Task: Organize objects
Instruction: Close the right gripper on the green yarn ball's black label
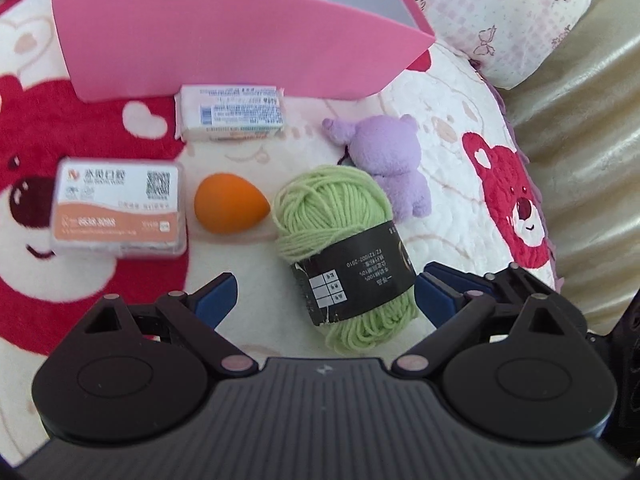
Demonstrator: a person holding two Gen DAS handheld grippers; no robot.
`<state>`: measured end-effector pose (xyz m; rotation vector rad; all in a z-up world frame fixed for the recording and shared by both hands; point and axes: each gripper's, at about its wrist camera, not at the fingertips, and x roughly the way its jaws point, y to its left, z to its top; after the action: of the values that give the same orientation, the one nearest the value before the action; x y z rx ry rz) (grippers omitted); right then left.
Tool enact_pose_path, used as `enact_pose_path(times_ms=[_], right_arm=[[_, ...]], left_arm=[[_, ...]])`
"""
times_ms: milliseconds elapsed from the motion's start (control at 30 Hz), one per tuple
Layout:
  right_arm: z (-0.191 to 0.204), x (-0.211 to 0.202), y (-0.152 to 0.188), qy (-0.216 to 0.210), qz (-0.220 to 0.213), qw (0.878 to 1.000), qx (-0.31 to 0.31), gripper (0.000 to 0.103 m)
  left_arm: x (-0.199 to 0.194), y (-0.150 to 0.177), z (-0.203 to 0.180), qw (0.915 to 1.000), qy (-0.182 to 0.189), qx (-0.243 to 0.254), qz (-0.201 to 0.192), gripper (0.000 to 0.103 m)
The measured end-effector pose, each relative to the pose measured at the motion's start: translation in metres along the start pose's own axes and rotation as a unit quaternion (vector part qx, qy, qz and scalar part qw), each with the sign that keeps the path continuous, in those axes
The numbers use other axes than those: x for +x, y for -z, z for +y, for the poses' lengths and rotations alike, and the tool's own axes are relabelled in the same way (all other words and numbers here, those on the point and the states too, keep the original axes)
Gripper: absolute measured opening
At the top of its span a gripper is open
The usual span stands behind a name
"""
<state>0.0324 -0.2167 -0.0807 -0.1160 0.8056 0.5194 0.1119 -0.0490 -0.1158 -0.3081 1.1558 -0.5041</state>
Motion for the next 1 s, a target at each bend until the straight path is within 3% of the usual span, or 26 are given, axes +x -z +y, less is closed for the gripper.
enact_pose_path(times_ms=[200,400,533,600,733,1000], right_arm=[[-0.010,0.008,0.010,-0.026,0.005,0.999,0.029,0.094],[-0.012,0.014,0.013,-0.046,0.003,0.998,0.038,0.094],[-0.014,0.016,0.016,-0.038,0.001,0.999,0.038,0.081],[-0.017,0.016,0.017,-0.026,-0.001,0.999,0.040,0.074],[-0.024,0.018,0.020,-0.028,-0.002,0.998,0.056,0.072],[-0.023,0.019,0.021,-0.023,-0.008,0.998,0.054,0.063]], left_arm=[[0.010,0.000,0.004,0.9999,0.008,-0.013,-0.001,0.092],[0.018,0.000,0.003,0.9987,0.044,-0.021,0.016,0.067],[0.019,0.001,-0.003,0.9992,0.037,-0.005,0.010,0.061],[0.020,0.002,-0.005,0.9993,0.036,-0.002,0.006,0.060],[0.022,0.002,-0.003,0.9984,0.045,-0.033,0.003,0.059],[0.021,0.004,-0.010,0.9989,0.041,-0.022,-0.013,0.057]])
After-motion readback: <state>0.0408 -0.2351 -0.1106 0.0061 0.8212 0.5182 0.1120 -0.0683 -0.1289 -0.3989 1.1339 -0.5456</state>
